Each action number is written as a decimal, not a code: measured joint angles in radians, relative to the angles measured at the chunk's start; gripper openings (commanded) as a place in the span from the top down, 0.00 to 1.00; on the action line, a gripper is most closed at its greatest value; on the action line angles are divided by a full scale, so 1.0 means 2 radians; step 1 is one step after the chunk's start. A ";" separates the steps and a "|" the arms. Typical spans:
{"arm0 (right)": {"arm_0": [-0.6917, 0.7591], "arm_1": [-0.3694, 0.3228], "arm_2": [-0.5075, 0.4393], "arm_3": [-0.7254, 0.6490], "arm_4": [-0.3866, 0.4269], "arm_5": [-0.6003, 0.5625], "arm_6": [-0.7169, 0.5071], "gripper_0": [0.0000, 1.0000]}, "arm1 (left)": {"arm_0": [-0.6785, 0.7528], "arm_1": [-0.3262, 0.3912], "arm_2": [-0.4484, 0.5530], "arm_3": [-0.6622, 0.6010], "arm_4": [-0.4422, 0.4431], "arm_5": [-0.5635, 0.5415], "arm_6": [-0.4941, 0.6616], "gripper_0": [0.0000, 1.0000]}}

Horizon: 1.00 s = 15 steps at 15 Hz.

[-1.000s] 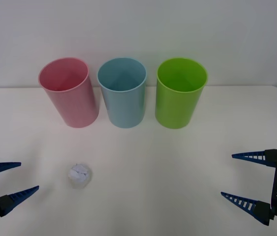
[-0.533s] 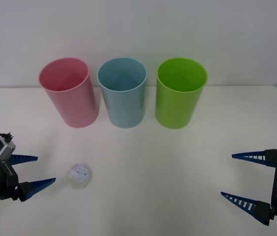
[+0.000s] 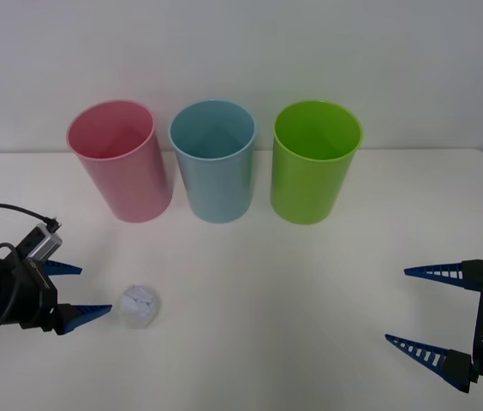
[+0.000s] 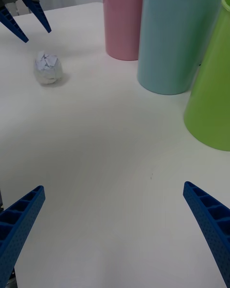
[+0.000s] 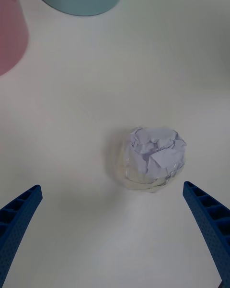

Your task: Put cans in the blue bin and PET bottles in the pink bin and trash in the green bin.

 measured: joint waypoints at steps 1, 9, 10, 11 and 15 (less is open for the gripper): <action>0.000 0.000 0.000 0.000 0.000 0.000 0.000 0.00 | -0.015 0.013 -0.023 0.000 0.014 0.007 0.001 0.00; 0.000 0.000 0.000 0.000 0.000 0.000 0.000 0.00 | -0.072 0.045 -0.111 -0.013 0.050 0.027 -0.011 0.00; 0.000 0.000 0.000 0.000 0.000 0.000 0.000 0.00 | -0.073 0.045 -0.113 -0.014 0.042 0.027 -0.012 0.00; 0.000 0.000 0.000 0.000 0.000 0.000 0.000 0.00 | -0.073 0.045 -0.115 -0.015 0.036 0.027 -0.012 0.00; 0.000 0.000 0.000 0.000 0.000 0.000 0.000 0.00 | -0.073 0.044 -0.119 -0.025 0.009 0.027 -0.005 0.00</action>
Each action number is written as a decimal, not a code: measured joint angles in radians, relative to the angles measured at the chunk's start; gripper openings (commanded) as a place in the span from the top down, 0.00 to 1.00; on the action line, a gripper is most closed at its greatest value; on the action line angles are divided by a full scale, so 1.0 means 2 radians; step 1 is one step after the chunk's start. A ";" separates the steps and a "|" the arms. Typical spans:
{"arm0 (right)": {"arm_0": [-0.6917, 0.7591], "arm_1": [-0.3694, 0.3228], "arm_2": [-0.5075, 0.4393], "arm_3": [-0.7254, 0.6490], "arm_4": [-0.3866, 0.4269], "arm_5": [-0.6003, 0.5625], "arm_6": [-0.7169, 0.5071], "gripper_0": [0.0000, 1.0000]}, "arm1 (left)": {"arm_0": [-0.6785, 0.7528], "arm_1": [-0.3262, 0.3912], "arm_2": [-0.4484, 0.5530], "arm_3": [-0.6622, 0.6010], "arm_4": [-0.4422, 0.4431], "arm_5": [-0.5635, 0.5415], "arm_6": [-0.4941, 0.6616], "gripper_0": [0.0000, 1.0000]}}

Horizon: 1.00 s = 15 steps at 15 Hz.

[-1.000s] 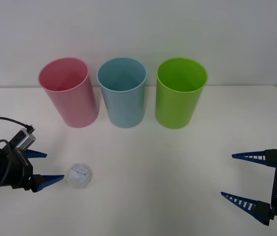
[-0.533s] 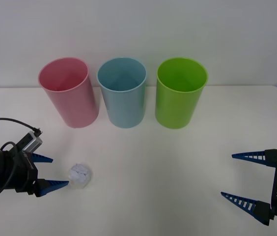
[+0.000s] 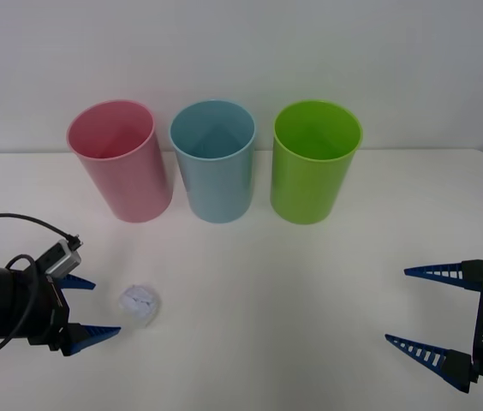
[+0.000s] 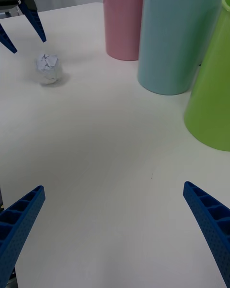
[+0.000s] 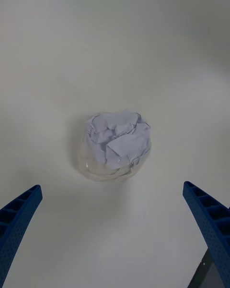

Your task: Put cans in the blue bin and PET bottles in the pink bin and trash in the green bin.

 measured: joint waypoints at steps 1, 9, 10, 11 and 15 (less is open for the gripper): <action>0.000 0.000 0.000 0.000 0.000 0.000 0.000 0.00 | 0.000 -0.001 0.000 -0.003 -0.008 0.000 0.005 0.00; 0.000 0.000 0.000 0.000 0.000 0.000 0.000 0.00 | -0.008 -0.045 -0.001 -0.005 -0.080 -0.006 0.033 0.00; 0.000 0.000 0.000 0.000 0.000 0.000 0.000 0.00 | -0.016 -0.049 -0.007 -0.004 -0.087 -0.006 0.035 0.00; 0.000 0.000 0.000 0.000 0.000 0.000 0.000 0.00 | -0.033 -0.050 -0.024 0.000 -0.090 -0.006 0.038 0.00; 0.000 0.000 0.000 0.000 0.000 0.000 0.000 0.00 | -0.092 -0.055 -0.088 0.022 -0.092 0.007 0.040 0.00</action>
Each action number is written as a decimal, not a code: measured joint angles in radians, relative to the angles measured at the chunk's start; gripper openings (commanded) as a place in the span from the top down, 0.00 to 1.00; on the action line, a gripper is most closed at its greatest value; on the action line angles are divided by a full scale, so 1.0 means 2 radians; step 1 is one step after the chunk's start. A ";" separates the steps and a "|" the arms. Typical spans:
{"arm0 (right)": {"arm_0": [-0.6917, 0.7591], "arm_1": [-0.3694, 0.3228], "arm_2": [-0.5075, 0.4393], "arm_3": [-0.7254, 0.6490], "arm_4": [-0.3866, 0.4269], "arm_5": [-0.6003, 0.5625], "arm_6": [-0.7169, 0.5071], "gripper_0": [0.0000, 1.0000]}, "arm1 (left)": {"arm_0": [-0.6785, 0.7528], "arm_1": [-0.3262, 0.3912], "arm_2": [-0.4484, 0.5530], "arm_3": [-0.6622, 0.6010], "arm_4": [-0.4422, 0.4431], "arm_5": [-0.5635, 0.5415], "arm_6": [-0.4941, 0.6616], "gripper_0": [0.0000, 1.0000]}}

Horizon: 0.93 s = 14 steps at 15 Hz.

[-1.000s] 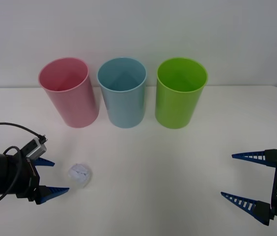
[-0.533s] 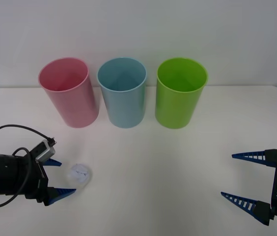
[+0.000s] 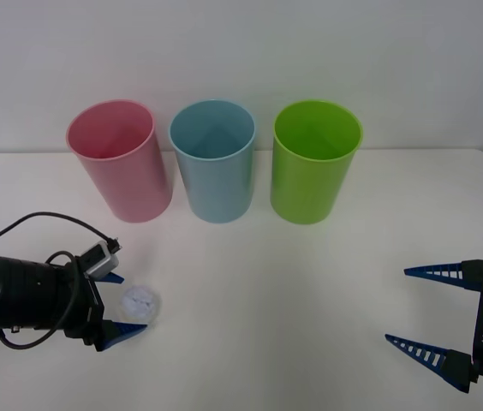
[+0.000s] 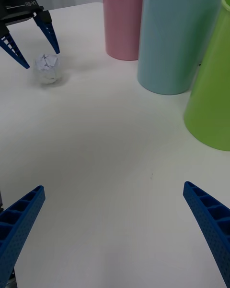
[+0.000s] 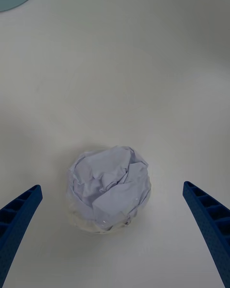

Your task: Put cans in the blue bin and PET bottles in the pink bin and trash in the green bin.

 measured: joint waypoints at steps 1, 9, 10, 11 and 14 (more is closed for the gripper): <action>0.000 0.000 0.000 0.000 0.000 0.000 0.000 0.00 | -0.005 -0.004 -0.004 0.005 -0.003 0.000 0.000 0.00; 0.000 0.000 0.000 0.000 0.000 0.000 0.000 0.00 | -0.032 -0.011 -0.034 0.018 -0.013 -0.001 -0.002 0.00; 0.000 0.000 0.000 0.000 0.000 0.000 0.000 0.00 | -0.029 -0.011 -0.034 0.018 -0.013 -0.001 -0.003 0.00; 0.000 0.000 0.000 0.000 0.000 0.000 0.000 0.00 | -0.028 -0.012 -0.034 0.018 -0.013 -0.001 -0.004 0.00; 0.000 0.000 0.000 0.000 0.000 0.000 0.000 0.00 | -0.024 -0.017 -0.034 0.019 -0.018 -0.001 -0.006 0.00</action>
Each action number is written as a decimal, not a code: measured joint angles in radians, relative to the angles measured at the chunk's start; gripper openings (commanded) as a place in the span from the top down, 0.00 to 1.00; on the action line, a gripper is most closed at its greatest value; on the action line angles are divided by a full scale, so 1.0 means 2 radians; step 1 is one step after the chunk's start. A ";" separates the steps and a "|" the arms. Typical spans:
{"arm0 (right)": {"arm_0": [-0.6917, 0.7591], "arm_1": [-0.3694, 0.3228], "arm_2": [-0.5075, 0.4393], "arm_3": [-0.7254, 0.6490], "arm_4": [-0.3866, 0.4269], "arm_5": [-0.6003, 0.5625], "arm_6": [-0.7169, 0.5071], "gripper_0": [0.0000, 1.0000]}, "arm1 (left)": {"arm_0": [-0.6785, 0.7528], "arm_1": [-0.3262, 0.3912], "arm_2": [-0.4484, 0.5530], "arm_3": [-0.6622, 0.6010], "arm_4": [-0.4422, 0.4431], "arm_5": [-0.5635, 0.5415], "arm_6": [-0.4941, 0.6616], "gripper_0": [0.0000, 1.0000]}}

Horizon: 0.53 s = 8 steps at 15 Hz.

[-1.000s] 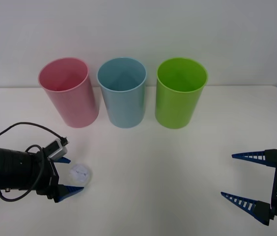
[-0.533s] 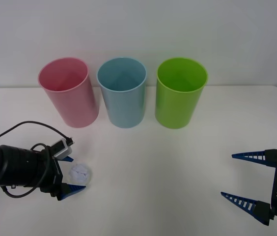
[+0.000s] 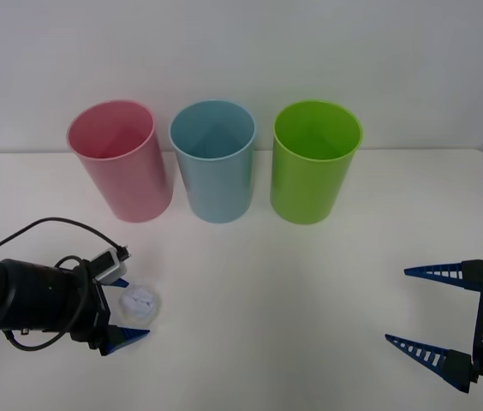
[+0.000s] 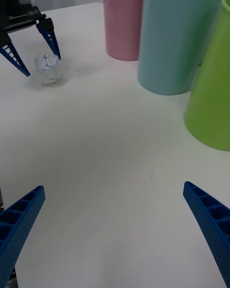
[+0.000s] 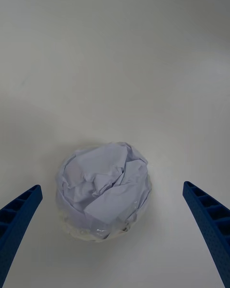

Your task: Put cans in the blue bin and PET bottles in the pink bin and trash in the green bin.

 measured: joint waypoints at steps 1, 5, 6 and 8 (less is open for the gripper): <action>0.000 0.000 0.000 0.000 0.000 0.000 0.000 0.00 | 0.000 -0.003 0.000 0.001 -0.003 0.000 0.000 0.00; 0.000 0.000 0.000 0.000 0.000 0.000 0.000 0.00 | 0.001 -0.025 0.000 0.008 -0.026 0.000 0.003 0.00; 0.000 0.000 0.000 0.000 0.000 0.000 0.000 0.00 | 0.000 -0.032 0.000 0.013 -0.035 0.000 0.003 0.00; 0.000 0.000 0.000 0.000 0.000 0.000 0.000 0.00 | -0.003 -0.040 0.000 0.018 -0.046 0.000 0.005 0.00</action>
